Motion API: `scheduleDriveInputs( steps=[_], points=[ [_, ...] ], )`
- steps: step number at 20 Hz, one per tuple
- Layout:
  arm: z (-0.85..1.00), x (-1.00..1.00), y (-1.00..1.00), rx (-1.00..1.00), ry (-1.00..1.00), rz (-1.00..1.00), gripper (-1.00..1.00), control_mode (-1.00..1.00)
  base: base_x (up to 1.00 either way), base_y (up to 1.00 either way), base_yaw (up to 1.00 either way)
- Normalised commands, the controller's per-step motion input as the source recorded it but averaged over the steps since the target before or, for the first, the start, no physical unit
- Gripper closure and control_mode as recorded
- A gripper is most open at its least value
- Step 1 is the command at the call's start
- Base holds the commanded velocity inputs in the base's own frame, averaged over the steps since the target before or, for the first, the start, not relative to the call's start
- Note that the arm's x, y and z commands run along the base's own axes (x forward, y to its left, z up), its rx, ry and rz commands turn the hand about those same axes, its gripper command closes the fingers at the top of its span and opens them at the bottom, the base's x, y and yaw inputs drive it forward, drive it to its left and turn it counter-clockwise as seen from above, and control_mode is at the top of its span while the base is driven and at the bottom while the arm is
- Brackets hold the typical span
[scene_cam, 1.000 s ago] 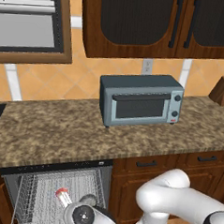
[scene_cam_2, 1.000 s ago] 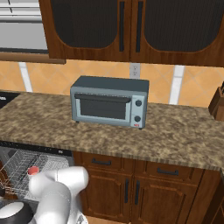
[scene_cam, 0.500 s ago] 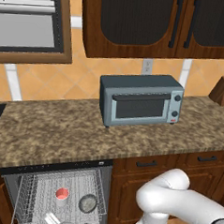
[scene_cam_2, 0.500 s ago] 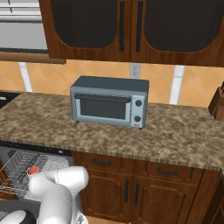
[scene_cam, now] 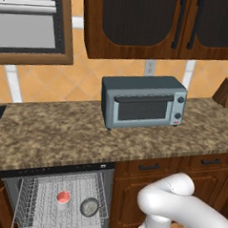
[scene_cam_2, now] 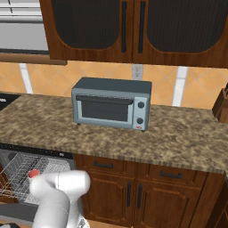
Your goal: Pick up the cup and bowl from the counter, place them in the dishwasher, and close the dishwasher door.
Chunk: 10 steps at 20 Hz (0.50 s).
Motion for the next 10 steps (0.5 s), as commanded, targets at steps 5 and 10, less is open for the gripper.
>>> scheduleDriveInputs(
  steps=[5,10],
  points=[
    [-0.87,-0.14,0.14,-0.09,-0.04,-0.11,-1.0,-1.0,0.0,0.0,0.0],
    [-0.85,0.0,0.05,-0.08,-0.07,-0.14,-1.0,-1.0,0.0,0.0,0.0]
  ],
)
